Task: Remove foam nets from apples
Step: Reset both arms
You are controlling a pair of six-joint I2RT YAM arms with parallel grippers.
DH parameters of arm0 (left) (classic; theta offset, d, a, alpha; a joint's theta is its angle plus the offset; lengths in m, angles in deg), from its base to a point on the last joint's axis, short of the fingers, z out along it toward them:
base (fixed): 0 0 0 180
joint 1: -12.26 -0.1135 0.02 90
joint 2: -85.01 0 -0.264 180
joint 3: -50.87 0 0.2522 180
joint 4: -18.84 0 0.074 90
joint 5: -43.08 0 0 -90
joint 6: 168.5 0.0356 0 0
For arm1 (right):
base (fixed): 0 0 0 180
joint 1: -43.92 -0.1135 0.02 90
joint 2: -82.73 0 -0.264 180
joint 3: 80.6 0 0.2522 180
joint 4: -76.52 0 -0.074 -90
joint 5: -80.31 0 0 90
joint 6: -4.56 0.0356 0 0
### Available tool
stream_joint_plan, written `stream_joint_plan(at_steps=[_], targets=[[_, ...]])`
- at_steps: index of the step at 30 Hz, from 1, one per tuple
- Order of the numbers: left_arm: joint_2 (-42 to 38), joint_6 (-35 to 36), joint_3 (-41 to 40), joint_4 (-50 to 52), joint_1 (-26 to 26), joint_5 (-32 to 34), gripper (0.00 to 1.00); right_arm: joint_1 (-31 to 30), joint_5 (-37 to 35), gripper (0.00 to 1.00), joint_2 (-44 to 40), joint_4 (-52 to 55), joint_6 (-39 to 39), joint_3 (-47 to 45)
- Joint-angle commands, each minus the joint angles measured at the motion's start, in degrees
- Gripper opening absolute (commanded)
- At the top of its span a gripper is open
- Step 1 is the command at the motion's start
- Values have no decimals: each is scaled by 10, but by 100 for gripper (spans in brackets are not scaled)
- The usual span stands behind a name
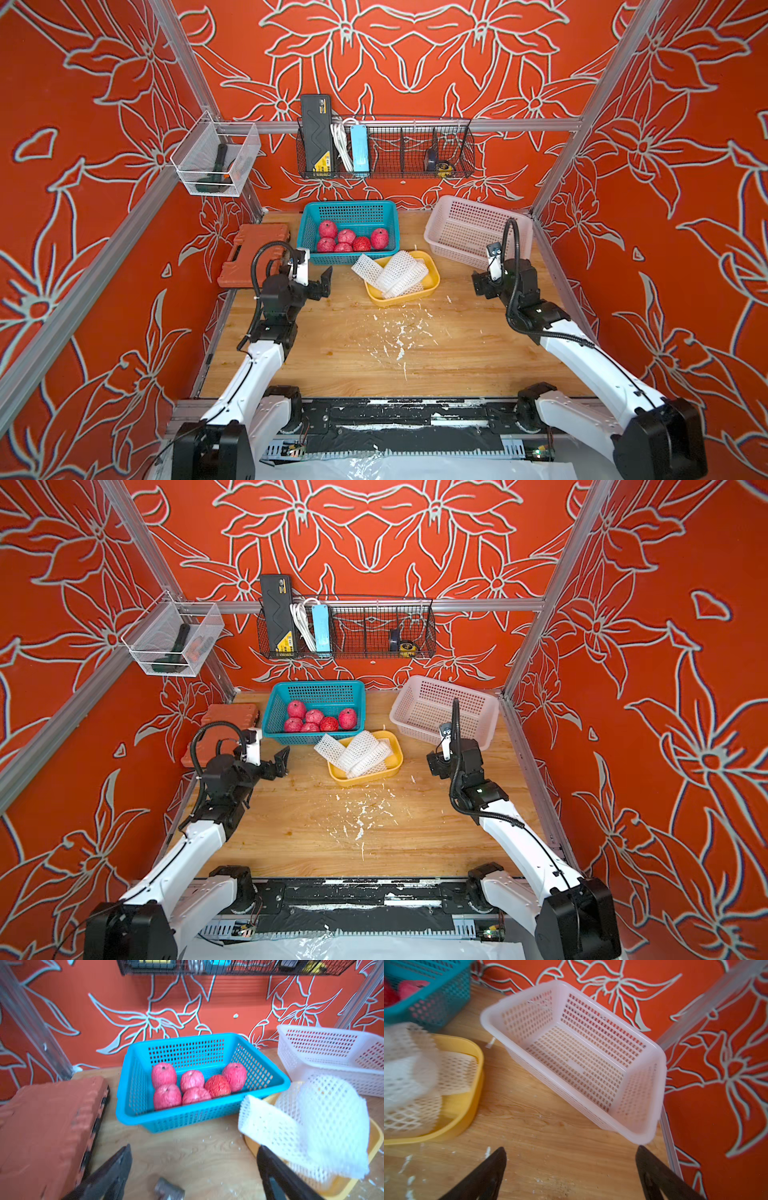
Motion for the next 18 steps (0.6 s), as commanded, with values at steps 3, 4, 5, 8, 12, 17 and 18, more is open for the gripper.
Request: stream_joint_plan(at_steps=[3, 4, 5, 8, 12, 17, 18], targets=[[42, -28, -58, -90, 1, 47, 96, 62, -41, 97, 36, -166, 52, -85], [77, -29, -65, -117, 0, 50, 96, 68, -39, 97, 65, -198, 37, -96], [96, -23, -69, -138, 0, 50, 96, 71, -39, 97, 90, -232, 21, -107], [146, -22, -105, -273, -1, 46, 96, 86, -32, 97, 165, -351, 17, -132], [224, -56, -105, -361, -10, 2, 97, 124, 33, 97, 217, -415, 30, -141], [281, -28, -150, -480, 4, -37, 99, 129, 98, 97, 239, -526, 7, -190], [290, -26, -156, -503, 12, -20, 99, 129, 99, 97, 238, -524, 8, -189]])
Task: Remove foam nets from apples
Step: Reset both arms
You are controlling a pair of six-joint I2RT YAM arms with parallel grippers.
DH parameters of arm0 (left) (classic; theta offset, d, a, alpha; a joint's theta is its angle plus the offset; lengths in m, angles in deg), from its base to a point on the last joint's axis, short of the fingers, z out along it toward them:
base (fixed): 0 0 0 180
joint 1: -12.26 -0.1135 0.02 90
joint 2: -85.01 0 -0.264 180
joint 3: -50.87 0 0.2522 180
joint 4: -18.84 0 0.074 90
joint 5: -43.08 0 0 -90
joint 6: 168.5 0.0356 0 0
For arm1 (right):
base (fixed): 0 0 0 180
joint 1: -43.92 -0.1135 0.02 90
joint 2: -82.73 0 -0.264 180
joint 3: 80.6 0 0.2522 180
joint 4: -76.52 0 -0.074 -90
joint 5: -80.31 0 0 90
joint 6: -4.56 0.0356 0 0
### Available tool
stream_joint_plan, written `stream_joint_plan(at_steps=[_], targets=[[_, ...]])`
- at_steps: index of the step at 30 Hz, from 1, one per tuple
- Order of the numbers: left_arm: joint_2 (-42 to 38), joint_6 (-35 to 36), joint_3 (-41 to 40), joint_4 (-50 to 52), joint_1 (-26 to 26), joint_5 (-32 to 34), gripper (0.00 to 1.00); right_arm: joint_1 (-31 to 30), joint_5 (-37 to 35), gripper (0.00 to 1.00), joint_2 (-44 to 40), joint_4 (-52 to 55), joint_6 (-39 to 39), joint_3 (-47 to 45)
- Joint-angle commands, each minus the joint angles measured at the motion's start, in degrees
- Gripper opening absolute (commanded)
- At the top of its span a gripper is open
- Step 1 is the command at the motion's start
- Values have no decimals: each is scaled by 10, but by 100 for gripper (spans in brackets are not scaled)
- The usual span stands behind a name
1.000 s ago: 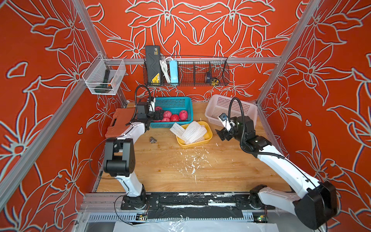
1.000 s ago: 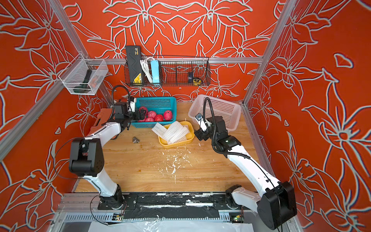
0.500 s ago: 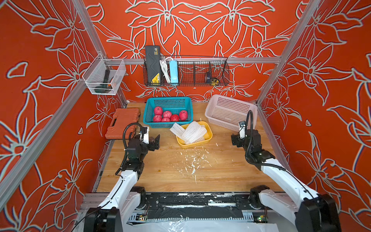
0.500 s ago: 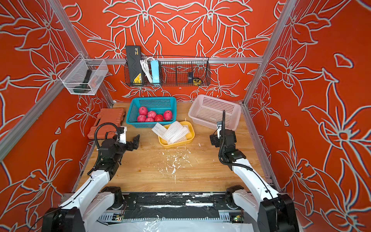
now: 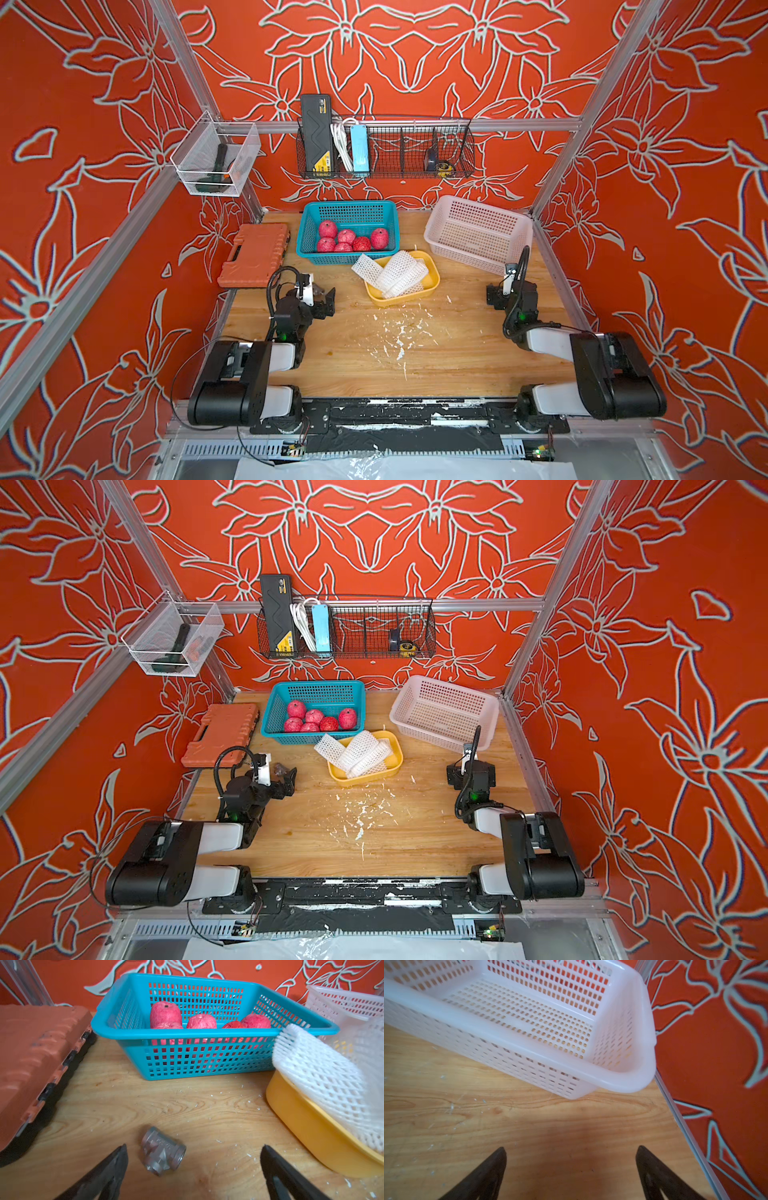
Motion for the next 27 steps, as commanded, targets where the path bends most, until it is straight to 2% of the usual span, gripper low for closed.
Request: stream_joint_plan(at_steps=[1, 2, 4, 5, 27], targets=[[26, 5, -25, -141, 13, -5, 99, 2, 53, 97, 5, -58, -7, -4], [24, 5, -22, -129, 14, 3, 99, 10, 66, 97, 5, -55, -4, -1], [21, -7, -9, -99, 33, 96, 99, 16, 78, 97, 11, -60, 0, 1], [21, -5, -12, -108, 40, 112, 99, 17, 78, 97, 4, -41, -1, 5], [18, -6, -6, -91, 40, 112, 99, 17, 79, 97, 6, -48, -1, 3]])
